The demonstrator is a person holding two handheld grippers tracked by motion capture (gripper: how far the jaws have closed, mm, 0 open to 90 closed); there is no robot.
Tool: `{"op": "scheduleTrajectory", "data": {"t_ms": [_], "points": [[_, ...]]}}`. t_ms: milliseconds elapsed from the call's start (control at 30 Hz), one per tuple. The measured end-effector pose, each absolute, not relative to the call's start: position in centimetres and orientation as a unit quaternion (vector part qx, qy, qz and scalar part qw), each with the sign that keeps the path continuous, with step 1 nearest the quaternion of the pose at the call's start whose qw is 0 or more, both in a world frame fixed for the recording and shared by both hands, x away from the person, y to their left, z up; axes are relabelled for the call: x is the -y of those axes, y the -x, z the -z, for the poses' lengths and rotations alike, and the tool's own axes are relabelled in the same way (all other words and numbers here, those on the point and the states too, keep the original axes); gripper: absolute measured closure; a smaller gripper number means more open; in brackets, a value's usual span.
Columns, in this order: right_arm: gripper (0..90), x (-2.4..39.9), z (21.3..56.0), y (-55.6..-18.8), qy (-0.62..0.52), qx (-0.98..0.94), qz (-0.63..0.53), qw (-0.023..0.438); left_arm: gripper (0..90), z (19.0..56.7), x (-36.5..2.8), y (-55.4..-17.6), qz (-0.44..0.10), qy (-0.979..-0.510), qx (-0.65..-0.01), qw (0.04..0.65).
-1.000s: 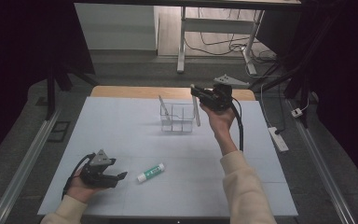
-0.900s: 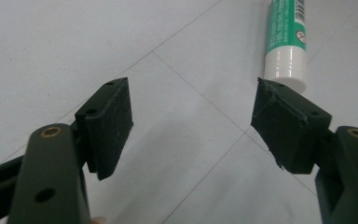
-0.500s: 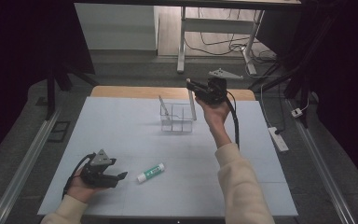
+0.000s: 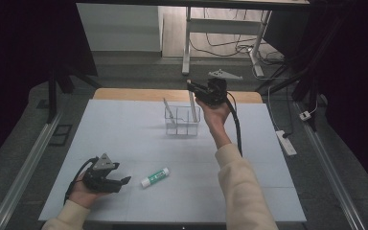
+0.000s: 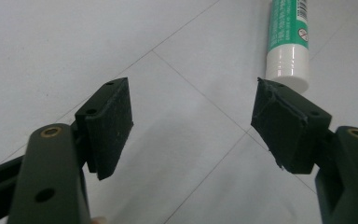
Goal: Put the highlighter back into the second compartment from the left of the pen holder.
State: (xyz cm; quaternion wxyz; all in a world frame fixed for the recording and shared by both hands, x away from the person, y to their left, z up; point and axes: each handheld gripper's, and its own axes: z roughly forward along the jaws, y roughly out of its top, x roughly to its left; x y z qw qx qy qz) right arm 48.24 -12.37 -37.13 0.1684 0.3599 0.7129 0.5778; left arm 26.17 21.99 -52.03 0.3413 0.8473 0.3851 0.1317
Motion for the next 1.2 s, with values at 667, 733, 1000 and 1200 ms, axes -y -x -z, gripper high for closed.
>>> {"op": "scheduleTrajectory", "data": {"t_ms": [667, 733, 1000, 1200], "points": [[77.9, 10.1, 38.8, -50.3, -0.348, -0.719, -0.58, 0.16, 28.7, 52.2, -22.0, -26.3, -0.129, -0.848, -0.384, 0.342], [77.9, 9.9, 38.9, -50.5, -0.349, -0.718, -0.581, 0.161, 28.8, 52.1, -22.0, -26.3, -0.129, -0.846, -0.387, 0.343], [77.8, 9.4, 39.7, -51.1, -0.349, -0.714, -0.583, 0.166, 28.7, 52.2, -21.9, -26.3, -0.129, -0.848, -0.385, 0.341], [67.8, 8.9, 40.4, -51.2, -0.344, -0.726, -0.572, 0.165, 28.8, 52.2, -22.0, -26.3, -0.13, -0.848, -0.384, 0.341]]}}
